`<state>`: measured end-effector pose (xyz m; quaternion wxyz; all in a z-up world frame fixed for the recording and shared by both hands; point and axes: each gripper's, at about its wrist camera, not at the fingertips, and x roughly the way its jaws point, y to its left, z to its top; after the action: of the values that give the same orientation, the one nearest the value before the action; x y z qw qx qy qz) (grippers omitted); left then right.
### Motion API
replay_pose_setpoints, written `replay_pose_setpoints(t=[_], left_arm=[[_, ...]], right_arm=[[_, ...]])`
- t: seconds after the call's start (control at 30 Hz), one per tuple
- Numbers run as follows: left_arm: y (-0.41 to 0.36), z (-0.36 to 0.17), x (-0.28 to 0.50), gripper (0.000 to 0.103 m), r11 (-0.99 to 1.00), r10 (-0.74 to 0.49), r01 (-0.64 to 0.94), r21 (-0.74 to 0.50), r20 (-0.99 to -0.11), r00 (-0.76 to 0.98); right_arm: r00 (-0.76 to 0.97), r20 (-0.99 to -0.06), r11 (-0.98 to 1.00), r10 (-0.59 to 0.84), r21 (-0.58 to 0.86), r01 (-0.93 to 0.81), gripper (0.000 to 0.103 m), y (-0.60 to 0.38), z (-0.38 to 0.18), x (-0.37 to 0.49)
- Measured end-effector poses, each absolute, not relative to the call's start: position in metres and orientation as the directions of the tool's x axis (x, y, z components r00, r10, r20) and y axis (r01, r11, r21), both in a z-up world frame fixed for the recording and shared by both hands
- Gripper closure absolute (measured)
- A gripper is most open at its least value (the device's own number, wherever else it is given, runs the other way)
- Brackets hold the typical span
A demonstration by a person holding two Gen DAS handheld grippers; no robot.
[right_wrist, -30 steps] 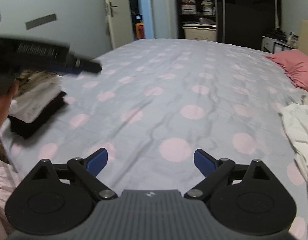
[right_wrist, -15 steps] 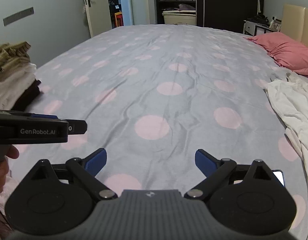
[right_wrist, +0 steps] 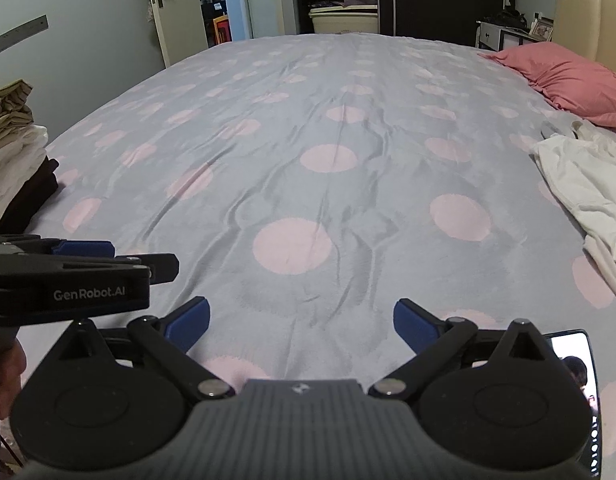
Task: Fold clothes
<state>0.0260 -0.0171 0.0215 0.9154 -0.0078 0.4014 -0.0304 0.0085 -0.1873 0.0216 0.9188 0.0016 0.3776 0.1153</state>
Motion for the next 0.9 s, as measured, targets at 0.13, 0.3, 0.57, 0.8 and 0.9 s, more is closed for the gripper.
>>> replay_pose_setpoints(t=[0.13,0.3,0.57,0.8,0.9], left_arm=[[-0.019,0.019,0.03,0.036,0.998,-0.067,0.049,-0.046,-0.741,0.668],[-0.02,0.016,0.032,0.036,0.998,-0.062,0.039,-0.048,-0.75,0.659],[-0.015,0.019,0.032,0.036,0.998,-0.058,0.012,-0.067,-0.746,0.664],[-0.009,0.023,0.029,0.035,0.997,-0.045,-0.013,-0.073,-0.735,0.677],[-0.006,0.025,0.027,0.035,0.996,-0.057,-0.014,-0.091,-0.729,0.682]], right_arm=[[0.686,-0.696,0.974,0.212,0.093,-0.206,0.003,-0.188,0.017,0.013],[0.681,-0.703,0.976,0.204,0.096,-0.193,0.003,-0.189,0.015,0.017],[0.693,-0.69,0.975,0.21,0.097,-0.199,0.003,-0.186,0.019,0.015],[0.706,-0.675,0.973,0.214,0.084,-0.215,0.003,-0.181,0.024,0.011],[0.708,-0.673,0.972,0.216,0.08,-0.221,0.003,-0.18,0.026,0.009]])
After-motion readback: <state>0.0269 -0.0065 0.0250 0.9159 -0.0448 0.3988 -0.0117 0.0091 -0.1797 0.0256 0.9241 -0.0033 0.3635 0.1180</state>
